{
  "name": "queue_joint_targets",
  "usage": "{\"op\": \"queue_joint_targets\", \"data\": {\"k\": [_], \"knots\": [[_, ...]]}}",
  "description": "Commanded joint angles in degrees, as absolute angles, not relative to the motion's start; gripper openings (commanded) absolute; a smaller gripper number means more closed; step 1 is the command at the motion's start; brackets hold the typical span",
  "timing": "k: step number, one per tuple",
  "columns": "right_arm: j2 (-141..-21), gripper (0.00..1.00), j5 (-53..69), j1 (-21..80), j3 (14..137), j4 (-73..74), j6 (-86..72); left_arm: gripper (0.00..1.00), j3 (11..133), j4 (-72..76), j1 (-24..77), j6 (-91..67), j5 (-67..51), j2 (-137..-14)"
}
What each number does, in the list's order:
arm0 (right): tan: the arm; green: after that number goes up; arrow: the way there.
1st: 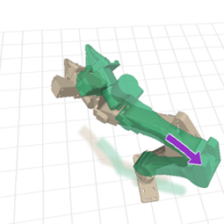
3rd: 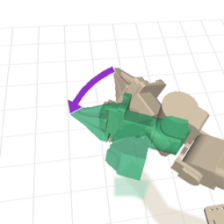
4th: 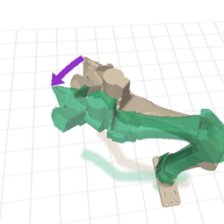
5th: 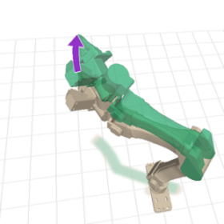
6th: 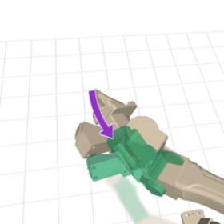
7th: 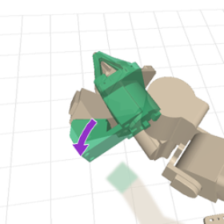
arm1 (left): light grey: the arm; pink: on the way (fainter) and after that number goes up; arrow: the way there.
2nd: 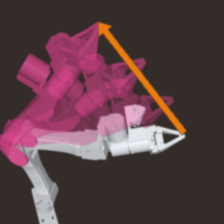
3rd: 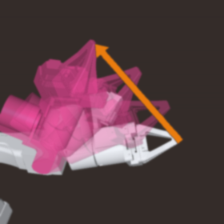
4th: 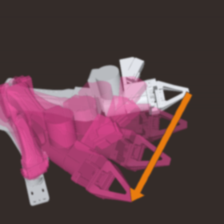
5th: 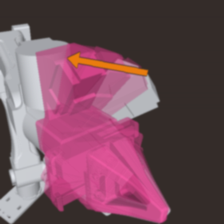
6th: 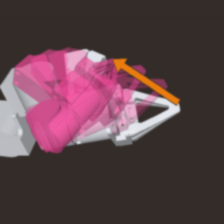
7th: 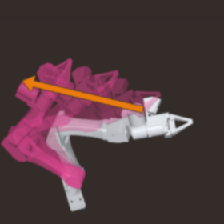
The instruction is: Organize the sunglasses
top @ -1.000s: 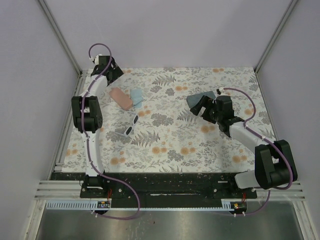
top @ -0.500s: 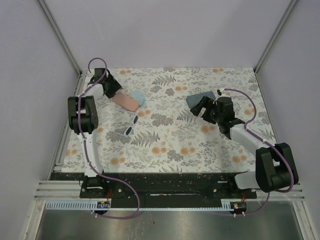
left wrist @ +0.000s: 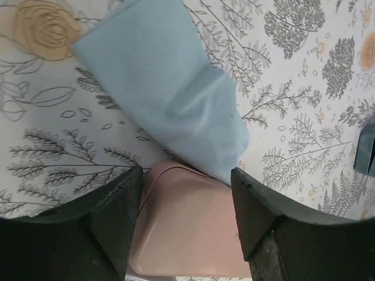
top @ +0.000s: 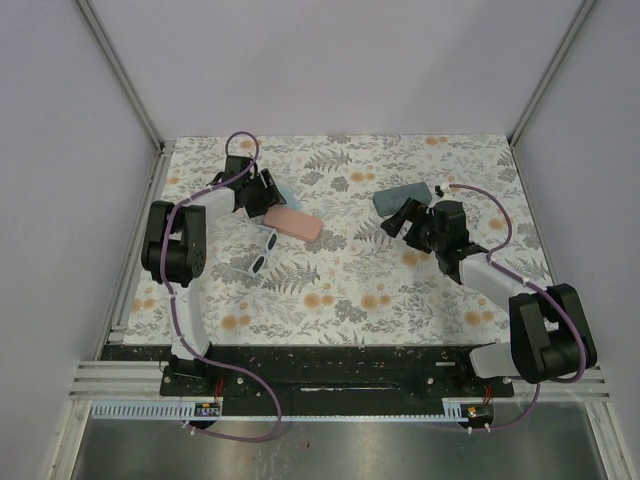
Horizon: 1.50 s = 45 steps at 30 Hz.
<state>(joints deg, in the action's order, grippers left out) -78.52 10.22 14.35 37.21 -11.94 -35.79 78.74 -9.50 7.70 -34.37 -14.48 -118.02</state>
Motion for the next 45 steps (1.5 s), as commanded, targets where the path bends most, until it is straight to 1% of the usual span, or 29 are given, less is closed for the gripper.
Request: {"op": "queue_joint_targets", "data": {"k": [1, 10, 15, 18, 22, 30, 35, 37, 40, 43, 45], "knots": [[-78.7, 0.96, 10.3, 14.5, 36.0, -16.8, -35.8, 0.66, 77.3, -11.3, 9.0, -29.5, -15.8, -118.9], [-84.4, 0.95, 12.3, 14.5, 36.3, -20.2, -36.5, 0.67, 80.0, -10.3, 11.8, -26.5, -20.8, -121.6], [-84.9, 0.95, 12.3, 14.5, 36.2, -20.6, -36.3, 0.65, 82.4, -14.4, 13.5, -24.9, -24.9, -123.6], [-85.3, 0.95, 12.4, 14.6, 36.7, -20.0, -35.9, 0.64, 81.3, -16.3, 15.8, -23.4, -23.7, -122.7], [-85.0, 0.95, 12.5, 14.6, 36.8, -19.9, -35.8, 0.62, 77.6, -16.9, 18.5, -23.3, -22.6, -120.1], [-85.2, 0.95, 13.5, 14.5, 37.0, -20.1, -36.0, 0.63, 69.8, -15.8, 23.9, -26.7, -22.8, -112.9], [-84.8, 0.96, 14.3, 14.6, 36.5, -20.0, -35.6, 0.63, 57.2, -3.0, 24.3, -37.0, -27.9, -105.0], [-84.1, 0.96, 14.0, 14.6, 36.0, -20.3, -35.4, 0.63, 53.3, -1.0, 25.0, -38.1, -28.5, -101.4], [-83.1, 0.96, 13.1, 14.5, 35.3, -20.4, -35.3, 0.63, 49.9, -2.3, 26.2, -37.3, -28.4, -96.5], [-82.5, 0.96, 12.7, 14.6, 35.0, -20.8, -35.4, 0.63, 47.6, -3.5, 27.7, -35.7, -32.1, -93.1], [-82.9, 0.96, 13.1, 14.5, 35.0, -20.9, -35.6, 0.64, 46.1, -4.1, 29.1, -34.6, -32.0, -91.2]]}}
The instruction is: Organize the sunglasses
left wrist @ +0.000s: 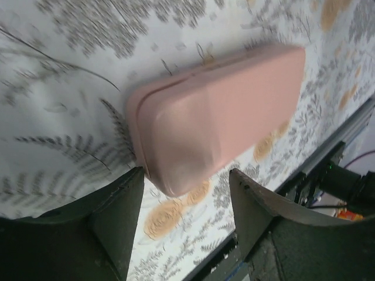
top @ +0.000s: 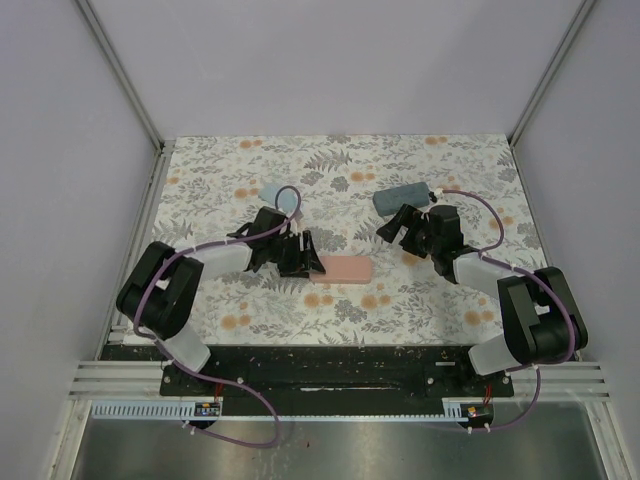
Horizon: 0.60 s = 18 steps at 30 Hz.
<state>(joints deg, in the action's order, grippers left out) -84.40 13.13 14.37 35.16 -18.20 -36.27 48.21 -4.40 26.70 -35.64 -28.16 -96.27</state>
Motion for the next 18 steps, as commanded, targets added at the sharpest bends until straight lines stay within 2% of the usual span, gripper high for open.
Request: {"op": "queue_joint_targets", "data": {"k": [1, 6, 13, 18], "knots": [[-83.1, 0.96, 13.3, 14.6, 35.1, -20.9, -35.7, 0.64, 45.6, -4.0, 29.8, -33.8, -30.9, -90.7], [-83.0, 0.96, 13.3, 14.5, 35.1, -20.9, -35.7, 0.64, 47.3, -1.8, 31.1, -33.5, -28.2, -94.5], [-80.0, 0.96, 9.9, 14.6, 34.3, -19.7, -35.0, 0.63, 51.8, 5.5, 40.4, -40.4, -26.0, -101.2], [-73.9, 0.99, 2.7, 14.5, 31.8, -17.6, -35.1, 0.64, 53.7, 0.1, 44.1, -38.5, -20.6, -96.9]]}}
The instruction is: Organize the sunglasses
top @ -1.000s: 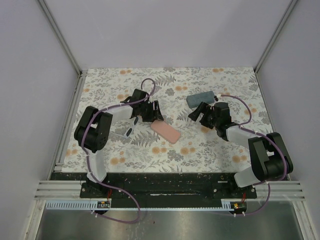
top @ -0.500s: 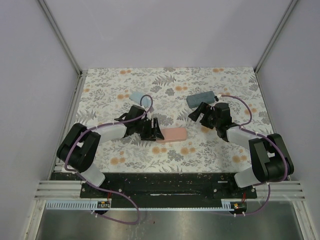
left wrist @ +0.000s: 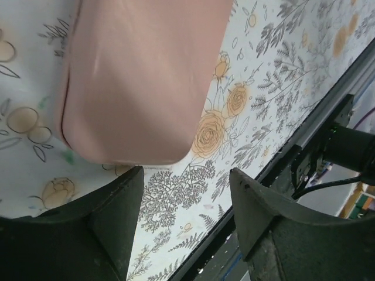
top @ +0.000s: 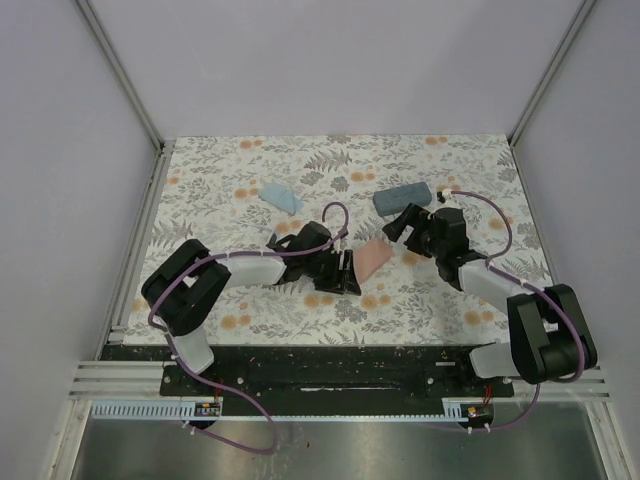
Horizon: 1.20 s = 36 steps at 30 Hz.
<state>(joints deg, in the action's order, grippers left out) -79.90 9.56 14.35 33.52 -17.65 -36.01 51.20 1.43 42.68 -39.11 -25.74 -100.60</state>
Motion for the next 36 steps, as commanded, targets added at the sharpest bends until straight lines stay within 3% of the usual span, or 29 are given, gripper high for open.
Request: {"op": "queue_joint_targets", "data": {"k": [1, 5, 9, 19, 36], "knots": [[-72.3, 0.99, 1.0, 14.5, 30.9, -17.5, -35.5, 0.65, 54.0, -4.2, 44.0, -37.0, -18.5, -94.9], [-67.1, 0.99, -4.6, 14.5, 28.7, -16.6, -36.4, 0.71, 59.0, -15.4, 44.0, -27.3, -10.1, -90.5], [-64.8, 0.99, -6.3, 14.5, 27.2, -16.8, -36.7, 0.99, 66.5, -22.1, 44.8, -18.0, -2.8, -92.5], [-65.0, 0.99, -4.9, 14.6, 27.1, -17.5, -36.7, 0.99, 85.1, -32.3, 50.2, -4.6, 3.9, -109.7], [-65.8, 0.99, -4.4, 14.4, 27.4, -17.8, -36.8, 0.99, 88.1, -31.3, 51.1, -3.6, -1.0, -117.2]]}}
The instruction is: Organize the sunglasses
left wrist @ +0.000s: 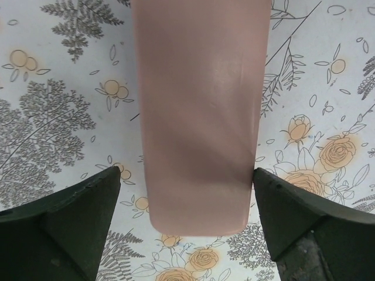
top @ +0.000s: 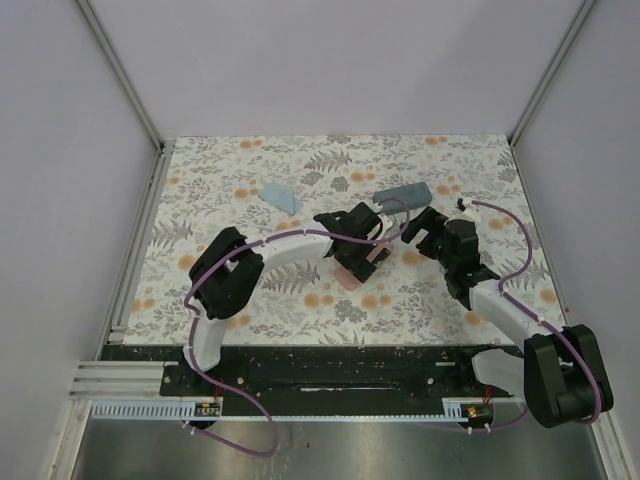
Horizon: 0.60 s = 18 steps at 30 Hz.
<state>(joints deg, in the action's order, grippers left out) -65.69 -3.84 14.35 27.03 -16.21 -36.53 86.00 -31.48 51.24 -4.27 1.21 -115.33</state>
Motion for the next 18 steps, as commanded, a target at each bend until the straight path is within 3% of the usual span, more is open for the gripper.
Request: {"op": "queue_joint_targets", "data": {"k": [1, 4, 9, 10, 13, 14, 18], "knots": [[-65.9, 0.99, -4.3, 14.4, 27.4, -17.9, -36.7, 0.99, 88.2, -31.3, 51.1, -3.4, -1.5, -117.4], [-66.2, 1.0, -4.3, 14.4, 27.5, -17.9, -36.9, 0.94, 88.6, -31.7, 51.1, -3.6, -1.8, -118.2], [-66.4, 0.99, -5.1, 14.3, 27.7, -17.5, -37.2, 0.66, 89.3, -32.6, 50.9, -6.0, -2.8, -117.8], [-66.4, 1.0, -5.1, 14.4, 27.8, -17.1, -37.3, 0.67, 89.3, -32.5, 50.7, -6.9, -3.2, -117.3], [-66.8, 1.0, -6.2, 14.4, 28.6, -15.3, -37.8, 0.94, 88.6, -30.4, 50.1, -11.4, -7.8, -115.4], [-67.1, 0.99, -6.8, 14.3, 29.4, -13.6, -38.1, 0.99, 87.6, -28.7, 50.1, -12.6, -11.5, -114.4], [-72.0, 0.99, -10.6, 14.2, 40.9, 7.0, -40.2, 0.99, 79.4, -15.4, 49.5, -20.7, -25.8, -109.2]]}}
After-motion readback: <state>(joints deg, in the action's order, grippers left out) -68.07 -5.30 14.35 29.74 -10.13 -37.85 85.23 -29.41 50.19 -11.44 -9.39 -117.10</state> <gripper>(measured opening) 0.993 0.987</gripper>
